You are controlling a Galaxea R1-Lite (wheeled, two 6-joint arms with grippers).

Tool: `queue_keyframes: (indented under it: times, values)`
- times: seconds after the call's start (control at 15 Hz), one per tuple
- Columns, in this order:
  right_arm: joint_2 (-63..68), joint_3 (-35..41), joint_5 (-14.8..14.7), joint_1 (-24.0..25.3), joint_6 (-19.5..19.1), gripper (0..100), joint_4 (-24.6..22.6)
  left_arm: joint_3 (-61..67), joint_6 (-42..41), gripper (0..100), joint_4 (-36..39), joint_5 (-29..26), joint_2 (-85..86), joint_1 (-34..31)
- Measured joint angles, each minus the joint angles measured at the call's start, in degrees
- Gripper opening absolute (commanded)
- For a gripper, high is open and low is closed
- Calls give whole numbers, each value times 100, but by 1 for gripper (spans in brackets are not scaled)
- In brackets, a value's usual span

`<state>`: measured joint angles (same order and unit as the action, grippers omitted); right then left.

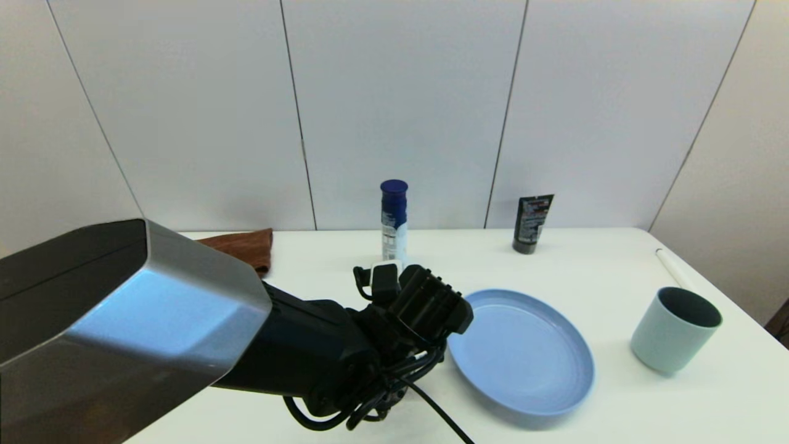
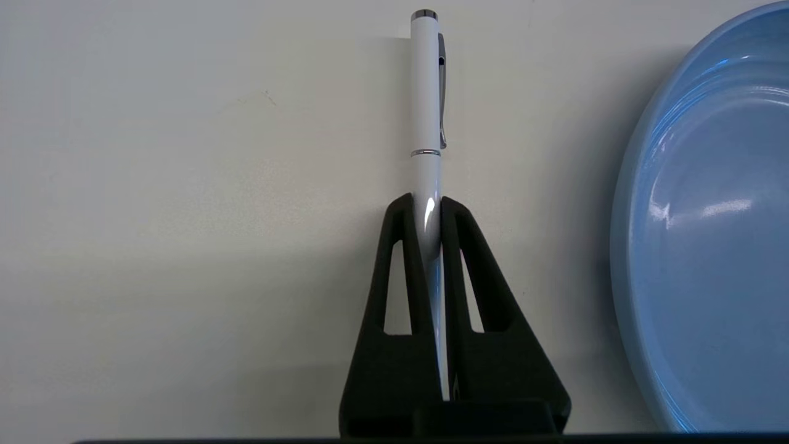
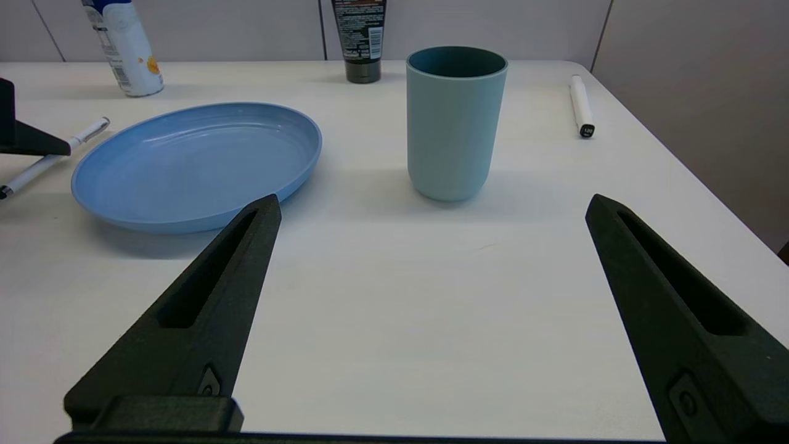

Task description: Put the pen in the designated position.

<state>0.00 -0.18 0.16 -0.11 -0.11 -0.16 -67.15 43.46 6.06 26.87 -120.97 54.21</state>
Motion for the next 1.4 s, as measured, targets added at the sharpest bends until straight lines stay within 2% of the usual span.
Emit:
queue_keyframes:
  times: [0.07, 0.13, 0.53, 1.0, 1.4]
  values:
    - [0, 0, -2, 0, 1, 100, 0, 0, 4, 0, 2, -5, -6, 20]
    - [0, 0, 2, 0, -2, 100, 2, 0, 2, 100, 6, -5, -17, 30]
    - [0, 0, -2, 1, 4, 100, -2, -60, 6, 100, 38, 9, -111, 133]
    - [0, 0, 0, 1, 0, 100, 0, -11, -57, 100, -57, 500, 13, 99]
    - [0, 0, -2, 1, 0, 100, 0, -82, -322, 100, -551, 496, 741, 11]
